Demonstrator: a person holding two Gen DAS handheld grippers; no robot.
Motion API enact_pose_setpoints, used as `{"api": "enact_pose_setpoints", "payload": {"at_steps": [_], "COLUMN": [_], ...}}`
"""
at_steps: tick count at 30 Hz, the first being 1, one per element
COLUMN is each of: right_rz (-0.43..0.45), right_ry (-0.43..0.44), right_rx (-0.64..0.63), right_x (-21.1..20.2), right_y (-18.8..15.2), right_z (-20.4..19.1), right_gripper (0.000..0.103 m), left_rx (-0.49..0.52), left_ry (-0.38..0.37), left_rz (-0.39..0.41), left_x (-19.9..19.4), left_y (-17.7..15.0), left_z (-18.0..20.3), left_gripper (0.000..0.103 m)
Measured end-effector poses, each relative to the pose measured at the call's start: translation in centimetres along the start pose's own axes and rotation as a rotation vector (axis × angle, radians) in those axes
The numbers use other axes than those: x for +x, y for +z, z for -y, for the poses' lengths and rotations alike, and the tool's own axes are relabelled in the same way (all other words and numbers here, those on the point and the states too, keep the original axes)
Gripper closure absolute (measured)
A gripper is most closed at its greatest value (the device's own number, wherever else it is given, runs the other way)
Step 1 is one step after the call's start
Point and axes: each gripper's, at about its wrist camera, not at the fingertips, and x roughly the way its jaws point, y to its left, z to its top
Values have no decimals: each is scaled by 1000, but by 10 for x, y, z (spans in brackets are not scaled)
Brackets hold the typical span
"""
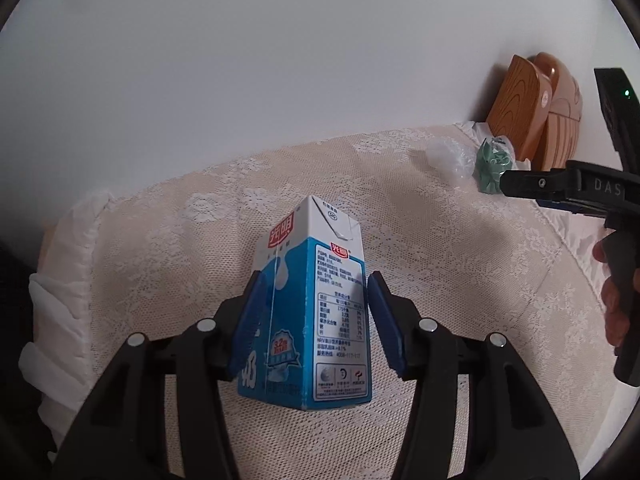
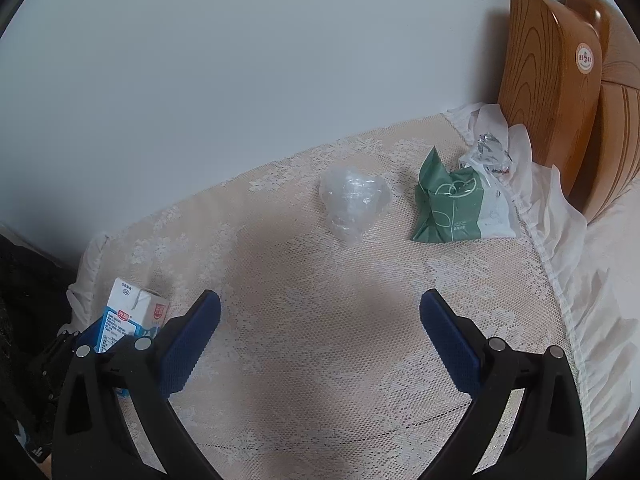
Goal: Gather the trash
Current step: 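Lift the milk carton with the left tool and hold it above the bed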
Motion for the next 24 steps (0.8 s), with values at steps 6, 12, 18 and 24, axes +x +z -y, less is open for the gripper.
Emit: {"api": "enact_pose_setpoints", "payload": {"at_steps": [6, 12, 18, 24], "right_rz": [-15, -14, -24, -33], "right_ry": [-1, 6, 19, 26], "right_rx": [3, 8, -6, -20], "right_x": [-1, -7, -5, -2], "right_y": [-5, -10, -11, -11], "right_z": [-1, -1, -5, -11], "right_gripper": [4, 4, 4, 4], "left_rx": [-103, -392, -389, -323], "left_ry": [-41, -258, -259, -197], "left_rz": [-2, -55, -79, -45], "left_x": [-5, -1, 3, -12], "left_y": [-3, -7, -9, -5], "left_z": [-14, -80, -85, -65], "left_gripper": [51, 51, 37, 18]}}
